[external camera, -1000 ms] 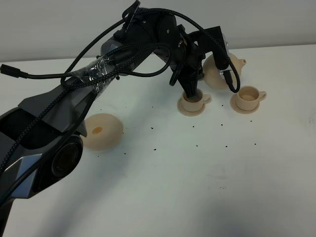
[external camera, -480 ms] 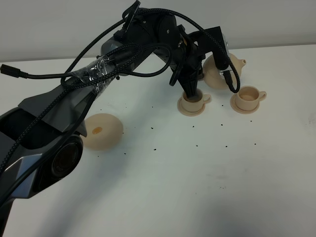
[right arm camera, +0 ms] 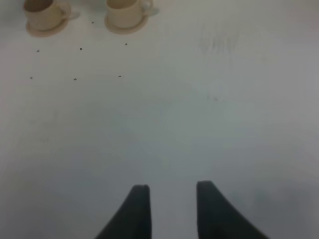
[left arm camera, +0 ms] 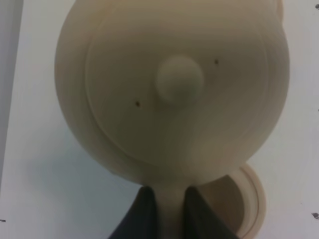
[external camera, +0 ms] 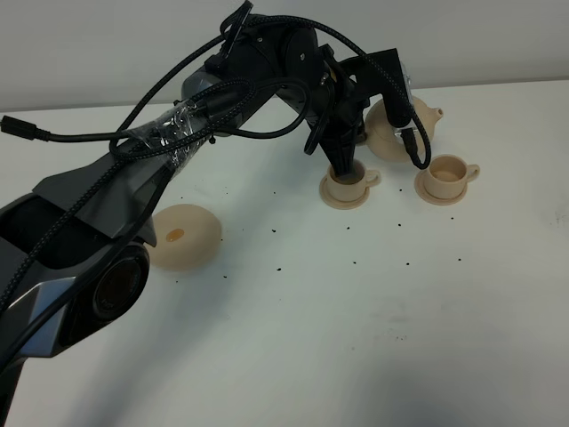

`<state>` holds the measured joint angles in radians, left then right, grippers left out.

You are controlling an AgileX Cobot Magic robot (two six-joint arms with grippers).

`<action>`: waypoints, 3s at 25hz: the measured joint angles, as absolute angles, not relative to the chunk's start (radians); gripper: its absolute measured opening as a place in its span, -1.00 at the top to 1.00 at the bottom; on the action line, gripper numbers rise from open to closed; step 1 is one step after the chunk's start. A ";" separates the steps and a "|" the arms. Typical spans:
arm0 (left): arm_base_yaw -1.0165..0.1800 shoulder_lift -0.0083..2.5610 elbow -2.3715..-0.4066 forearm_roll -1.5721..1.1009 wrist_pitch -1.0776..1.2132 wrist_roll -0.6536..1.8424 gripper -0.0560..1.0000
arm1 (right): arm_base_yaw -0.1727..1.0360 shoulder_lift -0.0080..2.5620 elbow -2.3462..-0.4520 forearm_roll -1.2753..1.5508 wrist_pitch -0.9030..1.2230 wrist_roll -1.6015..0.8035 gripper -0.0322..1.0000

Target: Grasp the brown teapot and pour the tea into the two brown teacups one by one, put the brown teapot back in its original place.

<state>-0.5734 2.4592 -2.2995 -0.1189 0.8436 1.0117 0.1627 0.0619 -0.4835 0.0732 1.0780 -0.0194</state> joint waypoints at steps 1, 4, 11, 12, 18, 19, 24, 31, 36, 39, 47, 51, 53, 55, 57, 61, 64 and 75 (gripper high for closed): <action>-0.573 2.459 -2.300 -0.119 0.844 1.012 0.67 | 0.163 0.062 -0.484 0.073 1.078 -0.019 0.47; -0.573 2.459 -2.300 -0.119 0.850 1.012 0.67 | 0.163 0.062 -0.484 0.073 1.078 -0.019 0.47; -0.573 2.459 -2.300 -0.106 0.828 1.012 0.67 | 0.163 0.062 -0.484 0.073 1.078 -0.019 0.47; -0.573 2.459 -2.300 -0.103 0.827 1.012 0.67 | 0.163 0.062 -0.484 0.073 1.078 -0.019 0.47; -0.592 2.459 -2.300 -0.049 0.827 1.012 0.67 | 0.163 0.062 -0.484 0.073 1.078 -0.019 0.47; -0.598 2.459 -2.300 -0.036 0.827 1.012 0.67 | 0.163 0.062 -0.484 0.073 1.078 -0.019 0.47; -0.606 2.459 -2.300 0.032 0.817 1.032 0.67 | 0.163 0.062 -0.484 0.073 1.078 -0.019 0.47; -0.606 2.461 -2.300 0.082 0.780 1.066 0.67 | 0.163 0.062 -0.484 0.073 1.078 -0.019 0.47; -0.606 2.493 -2.301 0.103 0.767 1.099 0.67 | 0.163 0.062 -0.484 0.074 1.078 -0.019 0.47; -0.606 2.512 -2.301 0.122 0.752 1.105 0.67 | 0.163 0.062 -0.484 0.074 1.078 -0.019 0.47; -0.606 2.519 -2.301 0.149 0.675 1.164 0.67 | 0.163 0.062 -0.484 0.077 1.078 -0.019 0.47; -0.606 2.521 -2.301 0.151 0.662 1.172 0.67 | 0.163 0.062 -0.484 0.078 1.078 -0.019 0.47; -0.606 2.524 -2.301 0.152 0.661 1.181 0.67 | 0.163 0.062 -0.484 0.080 1.078 -0.019 0.47; -0.606 2.529 -2.301 0.152 0.653 1.192 0.67 | 0.163 0.062 -0.484 0.081 1.078 -0.019 0.47; -0.606 2.535 -2.301 0.154 0.647 1.206 0.67 | 0.163 0.062 -0.484 0.081 1.078 -0.019 0.47; -0.606 2.540 -2.301 0.154 0.637 1.222 0.67 | 0.163 0.062 -0.484 0.081 1.078 -0.019 0.47; -0.607 2.540 -2.301 0.153 0.617 1.223 0.67 | 0.163 0.062 -0.484 0.082 1.078 -0.019 0.47; -0.626 2.575 -2.301 0.161 0.551 1.246 0.67 | 0.163 0.062 -0.484 0.084 1.078 -0.019 0.47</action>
